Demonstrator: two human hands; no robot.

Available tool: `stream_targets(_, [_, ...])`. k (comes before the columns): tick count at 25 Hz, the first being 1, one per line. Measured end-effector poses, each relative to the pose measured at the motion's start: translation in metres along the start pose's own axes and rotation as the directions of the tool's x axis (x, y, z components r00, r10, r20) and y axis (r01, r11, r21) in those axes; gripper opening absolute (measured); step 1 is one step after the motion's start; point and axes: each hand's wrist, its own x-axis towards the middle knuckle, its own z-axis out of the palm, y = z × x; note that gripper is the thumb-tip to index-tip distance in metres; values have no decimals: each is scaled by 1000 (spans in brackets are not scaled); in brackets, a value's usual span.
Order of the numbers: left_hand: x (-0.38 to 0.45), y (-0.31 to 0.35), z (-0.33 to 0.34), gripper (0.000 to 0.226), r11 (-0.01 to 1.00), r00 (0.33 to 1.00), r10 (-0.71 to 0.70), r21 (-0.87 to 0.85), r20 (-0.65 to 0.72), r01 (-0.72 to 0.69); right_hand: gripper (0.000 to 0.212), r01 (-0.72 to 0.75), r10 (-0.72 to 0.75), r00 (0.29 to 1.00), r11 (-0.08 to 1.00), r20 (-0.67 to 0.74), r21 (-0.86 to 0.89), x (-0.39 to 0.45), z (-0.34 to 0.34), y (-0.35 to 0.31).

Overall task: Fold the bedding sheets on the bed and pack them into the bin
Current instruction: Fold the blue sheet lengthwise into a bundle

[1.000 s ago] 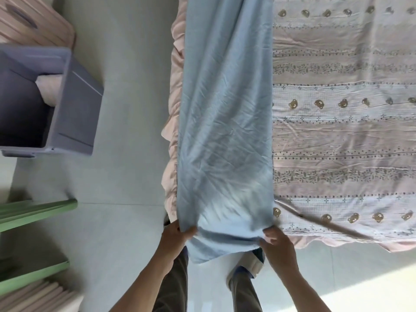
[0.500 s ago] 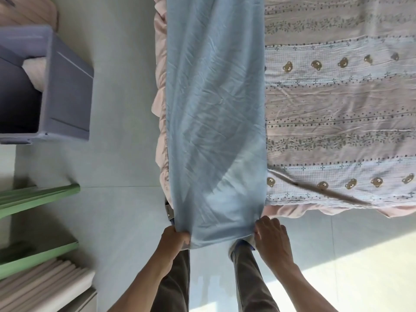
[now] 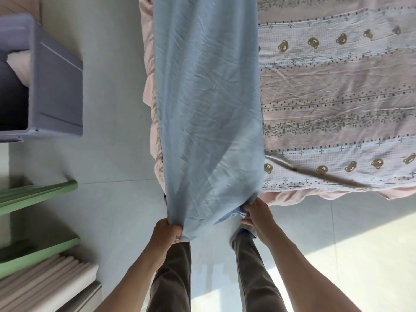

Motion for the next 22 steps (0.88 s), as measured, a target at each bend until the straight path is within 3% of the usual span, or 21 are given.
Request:
stream_targets(4, [-2, -1, -5, 35, 1000, 1000, 5, -20, -14, -5, 9, -58, 59, 998, 996, 4, -70, -19, -10, 30])
stream_targets(6, [-2, -1, -4, 32, 1000, 1000, 6, -23, -19, -7, 38, 0, 6, 999, 988, 37, -157, -30, -28, 48])
stream_targets(8, [-3, 0, -2, 30, 1000, 1000, 8, -29, -21, -8, 38, 42, -41, 999, 996, 13, -82, -41, -45, 63])
stream_targets(10, [-3, 1, 0, 27, 999, 1000, 6, -35, -19, -7, 23, 59, -55, 998, 995, -43, 79, -50, -54, 71])
stream_targets(14, [6, -4, 2, 29, 1000, 1000, 6, -29, -9, -7, 51, 256, -254, 964, 967, -75, 10, -36, -43, 53])
stream_targets(17, [5, -5, 2, 32, 1000, 1000, 7, -29, -11, -8, 47, 219, -220, 975, 967, -3, 132, -10, -22, 18])
stream_targets(18, [3, -5, 1, 33, 1000, 1000, 12, -28, -16, -13, 40, 190, -192, 981, 975, 11, 117, -3, -17, 10])
stream_targets(20, [-3, -5, 1, 30, 998, 1000, 17, -55, -20, -19, 21, 146, -144, 989, 986, 35, -78, -4, -12, 8])
stream_targets(21, [-6, -6, 0, 27, 997, 1000, 20, -72, -20, -21, 21, 138, -134, 990, 981, 39, -138, -9, -11, 15])
stream_targets(22, [-7, -6, 0, 24, 996, 999, 27, -89, -21, -28, 35, 134, -131, 991, 981, 26, -143, -13, -14, 27])
